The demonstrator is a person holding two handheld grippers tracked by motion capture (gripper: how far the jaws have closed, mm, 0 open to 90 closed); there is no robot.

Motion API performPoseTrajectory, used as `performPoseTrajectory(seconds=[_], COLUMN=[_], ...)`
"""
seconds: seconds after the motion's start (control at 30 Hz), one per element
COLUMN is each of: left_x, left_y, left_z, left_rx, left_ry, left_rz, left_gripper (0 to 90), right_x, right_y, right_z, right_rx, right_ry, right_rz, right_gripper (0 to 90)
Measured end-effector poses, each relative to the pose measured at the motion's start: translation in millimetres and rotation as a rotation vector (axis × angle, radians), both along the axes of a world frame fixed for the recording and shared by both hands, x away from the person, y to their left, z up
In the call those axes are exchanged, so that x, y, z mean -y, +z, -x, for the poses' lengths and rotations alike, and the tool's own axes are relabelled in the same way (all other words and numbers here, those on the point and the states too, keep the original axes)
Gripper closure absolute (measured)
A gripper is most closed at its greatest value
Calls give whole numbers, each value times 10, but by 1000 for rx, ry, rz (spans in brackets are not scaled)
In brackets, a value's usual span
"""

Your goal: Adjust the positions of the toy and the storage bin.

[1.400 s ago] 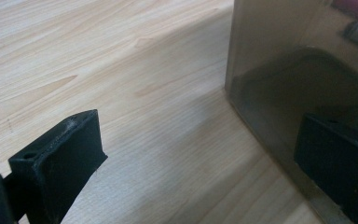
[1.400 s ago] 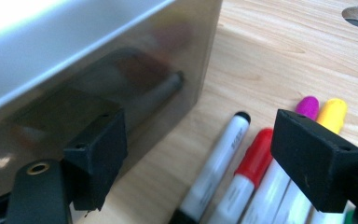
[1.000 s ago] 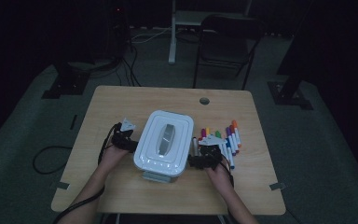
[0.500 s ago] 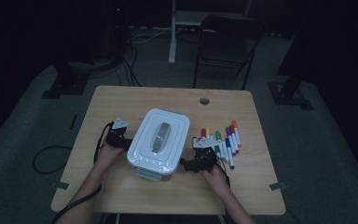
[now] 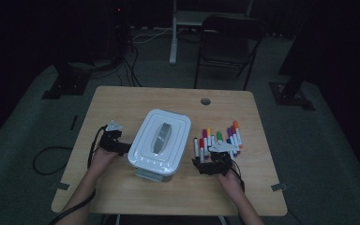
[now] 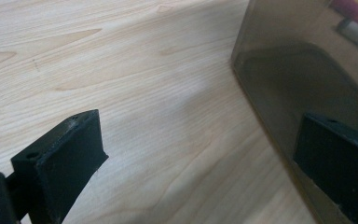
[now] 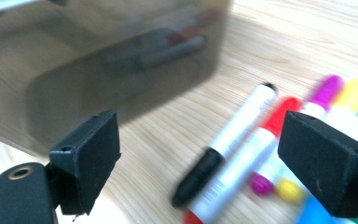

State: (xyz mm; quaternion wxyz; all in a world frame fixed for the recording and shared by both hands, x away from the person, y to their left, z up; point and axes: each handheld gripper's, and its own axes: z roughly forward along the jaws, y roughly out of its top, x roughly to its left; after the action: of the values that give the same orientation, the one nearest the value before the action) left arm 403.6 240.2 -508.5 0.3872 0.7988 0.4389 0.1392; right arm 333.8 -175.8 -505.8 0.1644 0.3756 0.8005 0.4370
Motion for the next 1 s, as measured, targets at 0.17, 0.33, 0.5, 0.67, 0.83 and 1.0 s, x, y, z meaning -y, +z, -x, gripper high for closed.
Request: performPoseTrajectory(seconds=[0.17, 0.33, 0.5, 0.67, 0.83, 1.0], left_x=[-113, -254, -313, -360, -302, -120], left_y=[41, 131, 286, 472, 665, 821], left_z=[81, 166, 275, 346, 412, 473], left_rx=[3, 10, 31, 61, 97, 117], left_ry=[13, 24, 10, 19, 1, -50], left_rz=[14, 53, 76, 92, 95, 106], left_gripper=[24, 25, 25, 25, 25, 25], right_x=[293, 583, 846, 1092, 1300, 1444], right_y=[-21, -52, -97, -157, -255, -359], right_z=[22, 48, 69, 78, 75, 53], right_rx=[-1, -7, -19, -36, -56, -70], right_ry=[-70, -158, -191, -248, -308, -359], right_rz=[-3, -1, -15, 3, 22, 50], right_gripper=[125, 127, 135, 133, 134, 134])
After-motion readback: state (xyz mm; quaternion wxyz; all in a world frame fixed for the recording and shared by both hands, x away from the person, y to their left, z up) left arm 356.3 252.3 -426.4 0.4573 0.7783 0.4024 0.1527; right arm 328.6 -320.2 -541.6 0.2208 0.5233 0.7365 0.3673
